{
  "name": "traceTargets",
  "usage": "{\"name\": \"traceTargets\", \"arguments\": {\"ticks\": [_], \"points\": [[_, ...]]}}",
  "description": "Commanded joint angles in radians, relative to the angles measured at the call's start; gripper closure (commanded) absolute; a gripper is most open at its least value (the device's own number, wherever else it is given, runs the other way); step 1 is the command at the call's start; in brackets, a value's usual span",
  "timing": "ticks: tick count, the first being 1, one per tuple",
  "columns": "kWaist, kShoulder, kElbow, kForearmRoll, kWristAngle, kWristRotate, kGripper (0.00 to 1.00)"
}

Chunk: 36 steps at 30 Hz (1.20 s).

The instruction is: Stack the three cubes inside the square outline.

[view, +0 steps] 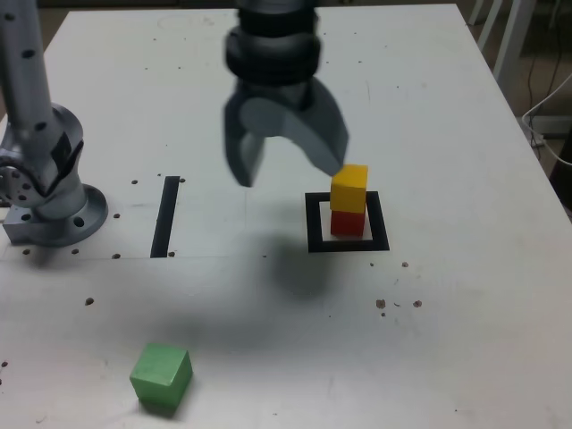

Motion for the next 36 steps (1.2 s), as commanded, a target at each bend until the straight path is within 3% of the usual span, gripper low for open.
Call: {"name": "traceTargets", "arguments": {"ticks": [1,15,26,36], "points": [[-0.035,-0.039,0.034,0.005,-0.001,-0.019,0.00],[-0.342,-0.179,0.278,-0.034,-0.077,-0.219,0.00],[-0.555,-0.112,0.211,-0.035,-0.138,-0.419,0.00],[-0.669,-0.008,0.141,-0.061,-0.173,-0.534,0.00]]}}
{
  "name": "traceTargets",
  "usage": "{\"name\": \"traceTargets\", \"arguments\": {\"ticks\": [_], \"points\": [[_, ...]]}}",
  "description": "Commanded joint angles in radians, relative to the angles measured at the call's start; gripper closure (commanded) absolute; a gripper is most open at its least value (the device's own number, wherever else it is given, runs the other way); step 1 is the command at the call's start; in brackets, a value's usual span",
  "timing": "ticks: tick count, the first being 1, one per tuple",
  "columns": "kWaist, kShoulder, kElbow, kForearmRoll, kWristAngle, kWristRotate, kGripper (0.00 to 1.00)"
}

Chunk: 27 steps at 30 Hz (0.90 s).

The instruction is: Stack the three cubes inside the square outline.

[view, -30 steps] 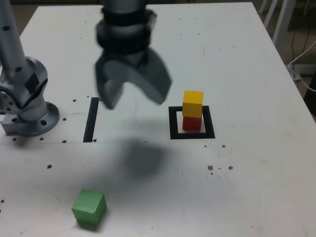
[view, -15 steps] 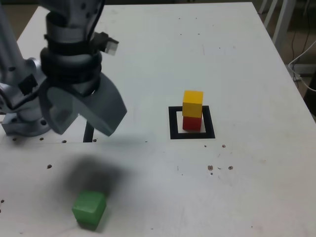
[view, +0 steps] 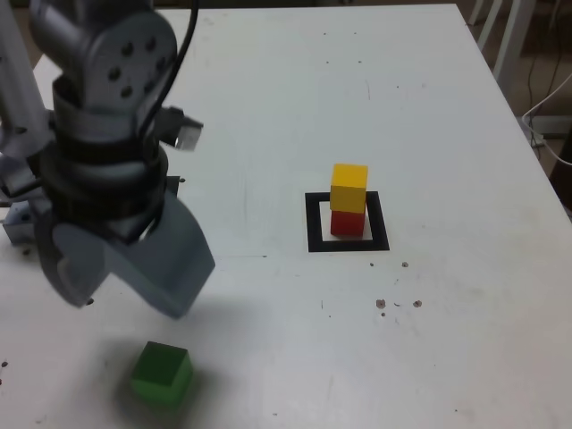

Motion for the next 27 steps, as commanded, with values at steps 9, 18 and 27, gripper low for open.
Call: {"name": "traceTargets", "arguments": {"ticks": [9,18,27], "points": [[-0.061,0.086,0.000,-0.092,-0.015,-0.075,0.00],[-0.065,0.151,-0.010,-0.147,-0.042,-0.084,0.01],[-0.067,0.199,-0.027,-0.175,-0.049,-0.075,0.04]]}}
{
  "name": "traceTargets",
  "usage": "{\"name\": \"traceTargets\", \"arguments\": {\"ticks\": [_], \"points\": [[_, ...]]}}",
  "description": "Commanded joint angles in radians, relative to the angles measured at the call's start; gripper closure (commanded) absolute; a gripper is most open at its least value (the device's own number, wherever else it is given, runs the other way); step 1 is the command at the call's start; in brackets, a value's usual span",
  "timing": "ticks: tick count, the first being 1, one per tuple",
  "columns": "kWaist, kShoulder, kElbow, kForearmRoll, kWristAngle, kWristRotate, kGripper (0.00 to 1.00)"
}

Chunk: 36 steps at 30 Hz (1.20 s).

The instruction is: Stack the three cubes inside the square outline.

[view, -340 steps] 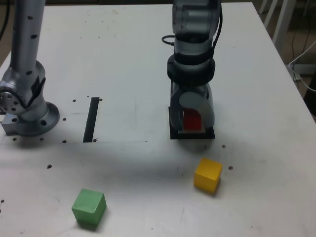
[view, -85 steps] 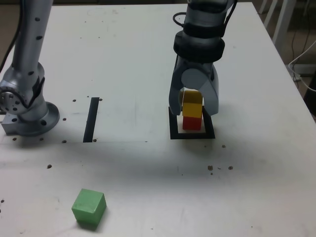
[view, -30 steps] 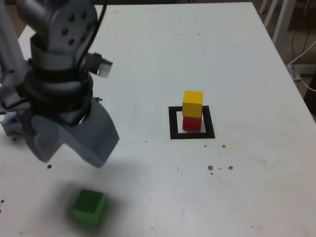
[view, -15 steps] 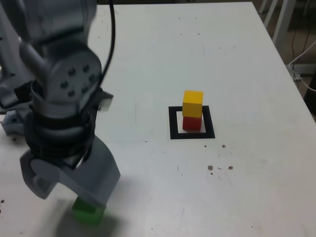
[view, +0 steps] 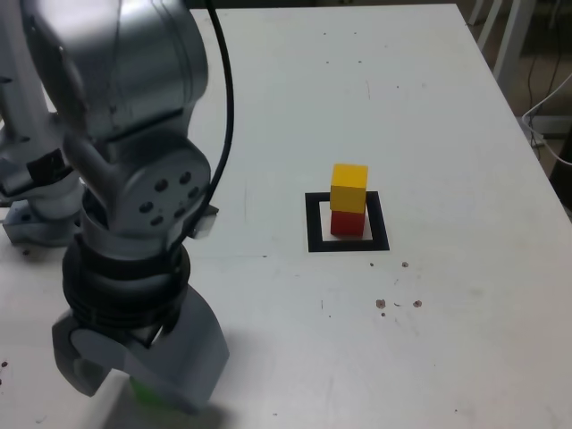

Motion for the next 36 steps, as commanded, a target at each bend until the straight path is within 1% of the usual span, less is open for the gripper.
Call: {"name": "traceTargets", "arguments": {"ticks": [1,10,12,15,20,22,23,26,36], "points": [[-0.001,0.016,-0.005,-0.007,-0.002,0.006,0.04],[-0.001,0.059,-0.003,-0.052,-0.003,0.030,0.15],[-0.001,0.070,-0.005,-0.070,-0.001,0.038,0.20],[-0.001,0.076,-0.009,-0.086,0.008,0.044,0.33],[0.000,0.070,-0.014,-0.100,0.047,0.044,0.68],[0.001,0.068,-0.014,-0.103,0.059,0.043,0.77],[0.001,0.067,-0.014,-0.104,0.063,0.042,0.80],[0.001,0.066,-0.012,-0.102,0.066,0.041,0.81],[0.001,0.063,-0.013,-0.094,0.064,0.042,0.81]]}}
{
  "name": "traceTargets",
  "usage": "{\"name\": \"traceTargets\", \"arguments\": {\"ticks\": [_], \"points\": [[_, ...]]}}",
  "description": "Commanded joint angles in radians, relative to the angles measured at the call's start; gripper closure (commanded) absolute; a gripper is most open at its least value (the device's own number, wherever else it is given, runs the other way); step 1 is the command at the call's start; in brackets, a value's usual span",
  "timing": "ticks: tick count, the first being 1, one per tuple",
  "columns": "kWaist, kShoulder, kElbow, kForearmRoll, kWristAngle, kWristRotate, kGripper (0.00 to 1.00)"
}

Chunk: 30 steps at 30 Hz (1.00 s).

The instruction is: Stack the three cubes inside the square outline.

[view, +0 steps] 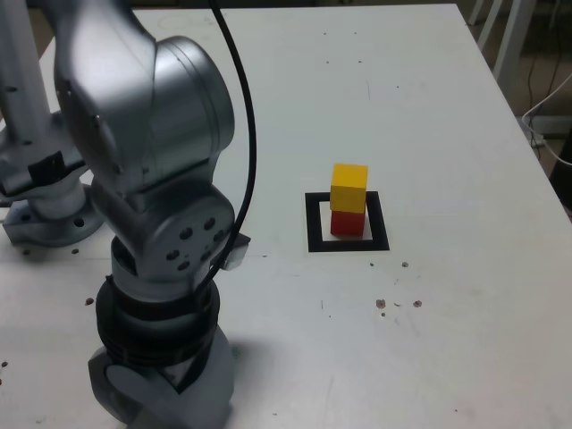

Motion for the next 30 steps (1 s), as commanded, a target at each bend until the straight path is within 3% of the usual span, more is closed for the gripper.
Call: {"name": "traceTargets", "arguments": {"ticks": [1,9,15,19,30], "points": [[0.000,-0.008,-0.002,0.005,-0.001,-0.001,0.81],[0.001,-0.017,-0.014,0.027,0.002,0.000,0.81],[0.025,-0.038,-0.071,0.121,0.041,0.014,0.81],[0.084,-0.044,-0.122,0.191,0.066,0.071,0.81],[0.311,-0.063,-0.178,0.287,0.108,0.257,0.81]]}}
